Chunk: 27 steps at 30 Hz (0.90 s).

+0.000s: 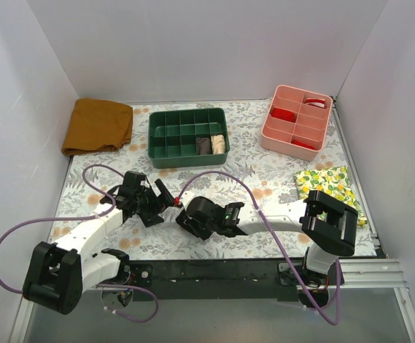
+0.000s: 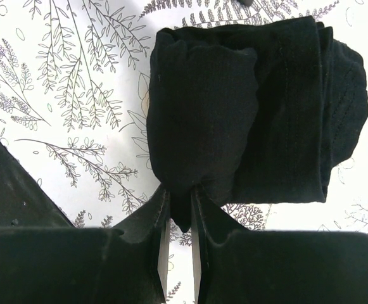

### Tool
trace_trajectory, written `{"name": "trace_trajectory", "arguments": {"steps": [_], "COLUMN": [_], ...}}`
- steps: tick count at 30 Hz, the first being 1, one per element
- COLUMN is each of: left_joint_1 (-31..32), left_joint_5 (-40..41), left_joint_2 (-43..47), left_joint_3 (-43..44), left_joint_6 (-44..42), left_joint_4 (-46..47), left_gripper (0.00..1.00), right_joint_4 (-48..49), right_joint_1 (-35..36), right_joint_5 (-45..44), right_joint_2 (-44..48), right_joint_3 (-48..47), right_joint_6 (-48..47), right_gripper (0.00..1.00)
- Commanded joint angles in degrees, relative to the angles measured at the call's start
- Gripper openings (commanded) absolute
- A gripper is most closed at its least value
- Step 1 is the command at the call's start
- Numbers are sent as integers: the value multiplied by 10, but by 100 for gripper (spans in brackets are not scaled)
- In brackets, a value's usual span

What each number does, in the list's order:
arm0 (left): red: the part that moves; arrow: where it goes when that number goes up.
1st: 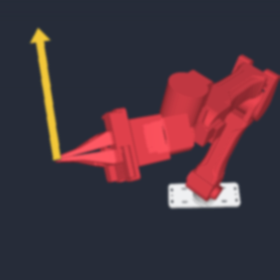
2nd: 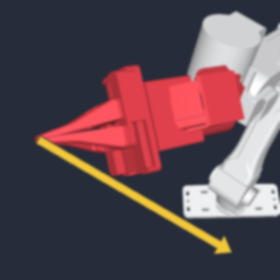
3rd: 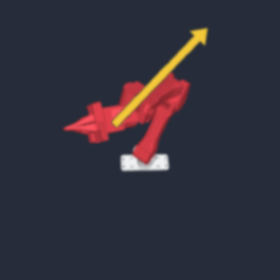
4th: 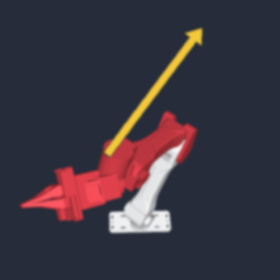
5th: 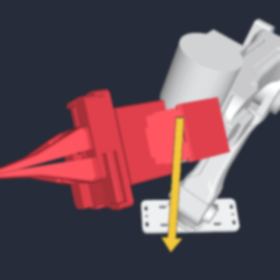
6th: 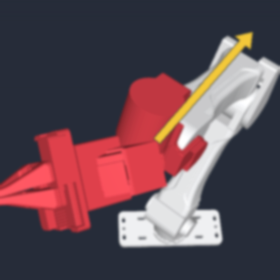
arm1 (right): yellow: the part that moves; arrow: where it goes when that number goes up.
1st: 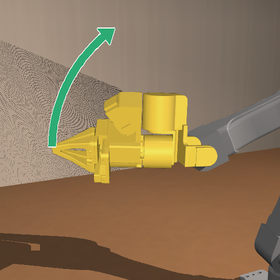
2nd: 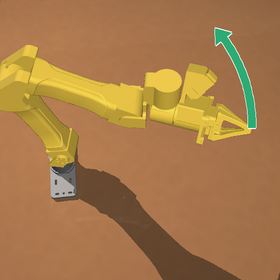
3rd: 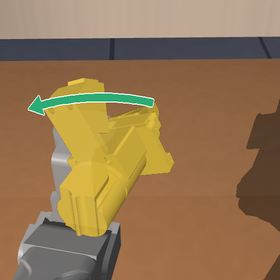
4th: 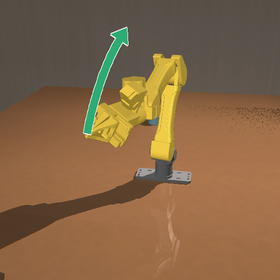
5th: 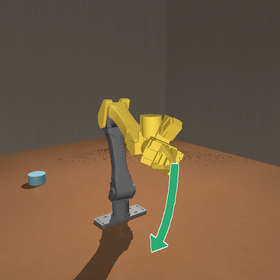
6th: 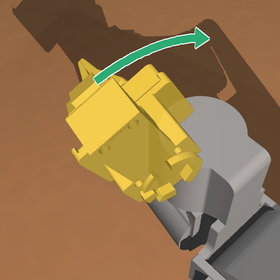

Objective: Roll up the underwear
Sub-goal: Roll the underwear to the center of the board.

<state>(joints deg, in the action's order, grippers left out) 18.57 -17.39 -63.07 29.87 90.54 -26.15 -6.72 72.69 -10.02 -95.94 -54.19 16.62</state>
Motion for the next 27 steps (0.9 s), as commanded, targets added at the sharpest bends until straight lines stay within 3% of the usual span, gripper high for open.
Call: {"name": "trace_trajectory", "arguments": {"steps": [1, 6, 13, 27], "left_joint_1": [5, 7, 9, 49], "left_joint_5": [-41, -91, -122, -78], "left_joint_2": [39, 37, 20, -9], "left_joint_3": [-32, -58, -96, -119], "left_joint_6": [28, 36, 22, 46], "left_joint_4": [50, 139, 192, 248], "left_gripper": [86, 86, 83, 79], "right_joint_4": [-47, -54, -60, -60], "right_joint_1": [-11, -14, -18, -25], "right_joint_5": [-3, 5, 15, 26], "right_joint_2": [-22, -30, -35, -36], "right_joint_3": [29, 21, 15, 8], "right_joint_6": [7, 5, 3, -5], "right_gripper": [8, 8, 8, 8]}}
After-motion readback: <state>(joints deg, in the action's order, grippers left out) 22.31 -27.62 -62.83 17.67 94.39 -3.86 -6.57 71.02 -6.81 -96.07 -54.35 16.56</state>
